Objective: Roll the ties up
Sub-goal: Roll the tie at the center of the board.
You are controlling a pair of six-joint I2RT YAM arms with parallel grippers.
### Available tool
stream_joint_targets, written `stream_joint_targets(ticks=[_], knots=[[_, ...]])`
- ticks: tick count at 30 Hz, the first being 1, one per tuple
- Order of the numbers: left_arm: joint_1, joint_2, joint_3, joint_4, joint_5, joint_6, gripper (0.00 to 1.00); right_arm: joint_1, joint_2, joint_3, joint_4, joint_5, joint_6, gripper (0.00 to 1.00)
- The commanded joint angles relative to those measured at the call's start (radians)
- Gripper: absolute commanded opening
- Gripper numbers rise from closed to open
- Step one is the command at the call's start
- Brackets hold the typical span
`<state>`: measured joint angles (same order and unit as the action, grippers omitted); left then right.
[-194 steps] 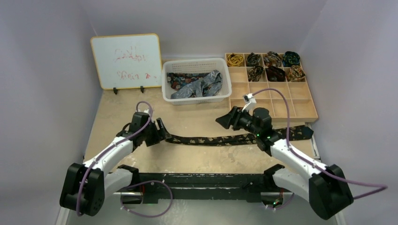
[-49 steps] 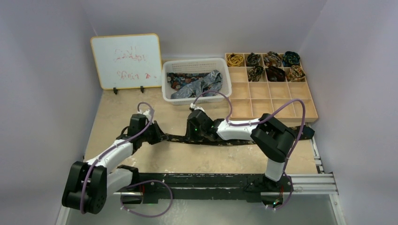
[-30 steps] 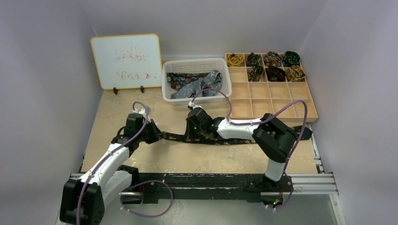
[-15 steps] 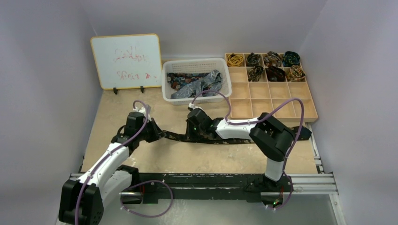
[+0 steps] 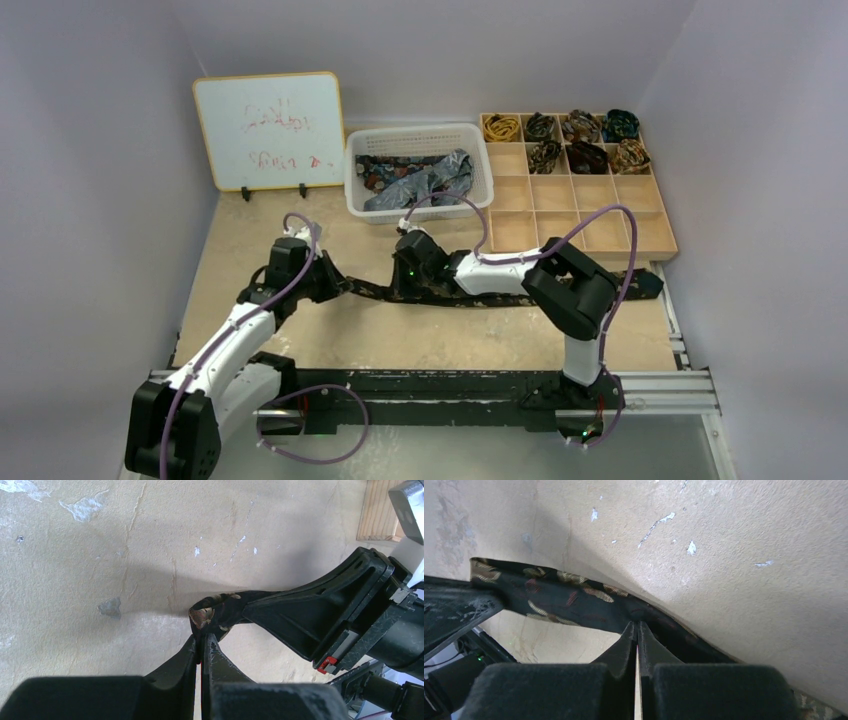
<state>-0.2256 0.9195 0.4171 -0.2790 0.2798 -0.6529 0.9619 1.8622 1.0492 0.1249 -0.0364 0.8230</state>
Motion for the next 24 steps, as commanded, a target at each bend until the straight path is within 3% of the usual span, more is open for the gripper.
stream_joint_targets(ticks=[1, 12, 19, 24], knots=[[-0.008, -0.013, 0.042, 0.012, 0.000, 0.003, 0.00, -0.002, 0.036, 0.028, -0.016, 0.021, 0.006, 0.01], [-0.027, -0.026, 0.068, 0.098, 0.122, 0.016, 0.00, -0.002, 0.055, 0.017, -0.024, -0.020, 0.014, 0.00], [-0.070, 0.079, 0.103, 0.171, 0.224, 0.039, 0.00, -0.002, 0.064, 0.018, 0.013, -0.070, 0.025, 0.01], [-0.110, 0.128, 0.126, 0.169, 0.180, 0.042, 0.00, -0.004, 0.055, 0.023, 0.022, -0.074, 0.034, 0.01]])
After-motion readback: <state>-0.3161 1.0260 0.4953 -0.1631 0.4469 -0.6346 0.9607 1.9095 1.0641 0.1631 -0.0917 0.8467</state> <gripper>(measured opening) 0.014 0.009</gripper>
